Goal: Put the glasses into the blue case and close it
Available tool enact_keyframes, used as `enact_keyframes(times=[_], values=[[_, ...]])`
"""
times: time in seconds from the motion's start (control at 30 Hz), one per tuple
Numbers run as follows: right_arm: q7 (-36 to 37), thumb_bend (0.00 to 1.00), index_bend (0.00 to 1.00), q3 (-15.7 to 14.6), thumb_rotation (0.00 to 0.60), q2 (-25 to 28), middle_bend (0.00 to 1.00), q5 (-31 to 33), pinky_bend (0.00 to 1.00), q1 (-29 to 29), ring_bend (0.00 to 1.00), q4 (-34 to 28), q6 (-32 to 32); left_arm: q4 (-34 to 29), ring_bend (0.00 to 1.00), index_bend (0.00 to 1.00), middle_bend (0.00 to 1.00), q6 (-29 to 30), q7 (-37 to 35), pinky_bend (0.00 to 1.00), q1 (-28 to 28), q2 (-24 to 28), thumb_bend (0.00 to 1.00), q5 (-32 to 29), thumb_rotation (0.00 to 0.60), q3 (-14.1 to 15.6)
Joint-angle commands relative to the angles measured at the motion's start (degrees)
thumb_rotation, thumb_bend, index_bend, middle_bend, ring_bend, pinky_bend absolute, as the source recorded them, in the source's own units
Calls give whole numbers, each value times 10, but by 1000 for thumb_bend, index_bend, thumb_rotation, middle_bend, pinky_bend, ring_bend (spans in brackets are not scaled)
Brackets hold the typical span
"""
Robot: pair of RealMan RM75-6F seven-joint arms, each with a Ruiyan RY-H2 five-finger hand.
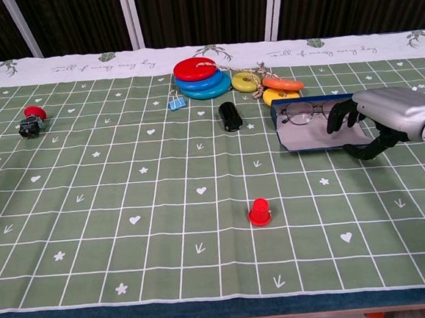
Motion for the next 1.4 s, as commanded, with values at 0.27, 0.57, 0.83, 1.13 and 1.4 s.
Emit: enact_keyframes(times=[0.27,0.57,0.83,1.13,1.4], values=[[16,509,386,23,600,-24,343,0,258,21,324,33,-7,-2,0,119,0,0,0,0,0,1,232,-1,600,0],[47,508,393,42,600,-57,353,-13,258,40,333,87,6,-2,0,119,0,0,1,0,0,2,232,-2,600,-1],[77,508,401,67,600,-94,355,-7,258,71,335,172,-8,-3,0,119,0,-1,0,0,1,3,232,-5,600,-2],[104,508,439,58,600,-109,355,-11,258,74,335,214,-25,-5,0,119,0,-2,1,0,1,4,232,-6,600,-2],[114,507,551,49,600,-97,357,-21,258,66,335,183,-17,-5,0,119,0,-3,3,0,1,4,232,-6,600,-1]])
